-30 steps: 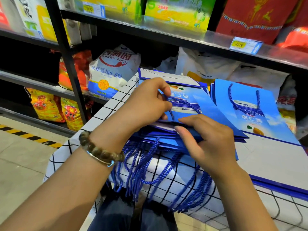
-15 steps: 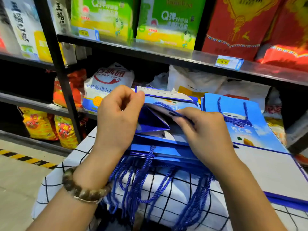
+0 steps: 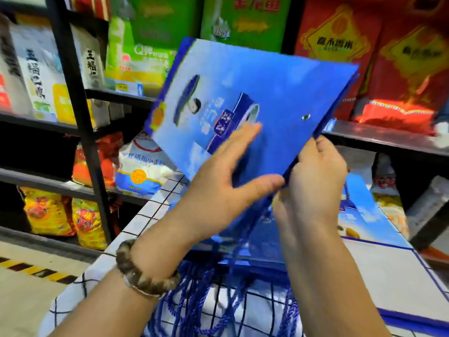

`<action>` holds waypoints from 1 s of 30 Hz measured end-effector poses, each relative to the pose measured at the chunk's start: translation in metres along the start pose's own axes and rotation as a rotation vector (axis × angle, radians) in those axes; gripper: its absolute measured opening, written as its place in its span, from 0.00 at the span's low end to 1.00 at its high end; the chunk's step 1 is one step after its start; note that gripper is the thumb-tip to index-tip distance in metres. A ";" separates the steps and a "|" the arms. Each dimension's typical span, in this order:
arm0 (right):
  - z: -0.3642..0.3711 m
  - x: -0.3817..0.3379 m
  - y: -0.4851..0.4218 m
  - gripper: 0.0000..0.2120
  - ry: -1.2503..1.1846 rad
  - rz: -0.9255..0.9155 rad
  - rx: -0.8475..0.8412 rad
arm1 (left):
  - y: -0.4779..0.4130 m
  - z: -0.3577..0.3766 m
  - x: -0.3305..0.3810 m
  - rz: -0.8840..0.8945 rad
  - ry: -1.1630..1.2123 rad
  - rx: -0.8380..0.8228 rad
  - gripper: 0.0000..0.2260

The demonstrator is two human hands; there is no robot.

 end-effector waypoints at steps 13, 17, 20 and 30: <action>-0.056 0.024 0.027 0.05 0.123 0.570 -0.192 | 0.015 -0.009 -0.047 -0.183 -0.352 -0.452 0.27; -0.071 -0.004 0.024 0.04 0.838 0.520 -0.453 | 0.016 -0.017 -0.051 -0.346 -0.219 -0.568 0.23; -0.068 -0.011 0.018 0.07 1.283 0.065 -0.617 | 0.017 -0.018 -0.051 -0.362 -0.279 -0.662 0.21; -0.065 0.037 0.001 0.14 1.592 -0.051 -0.971 | 0.020 -0.048 -0.017 -0.281 -0.450 -0.757 0.14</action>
Point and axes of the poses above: each hand's wrist, its own y-axis away from the middle knuckle, its own z-axis out of the palm, x = y × z, the point moved 1 cm from there along -y, towards the middle knuckle, and after that the axes turned 2 degrees about -y, right-handed, at the moved point
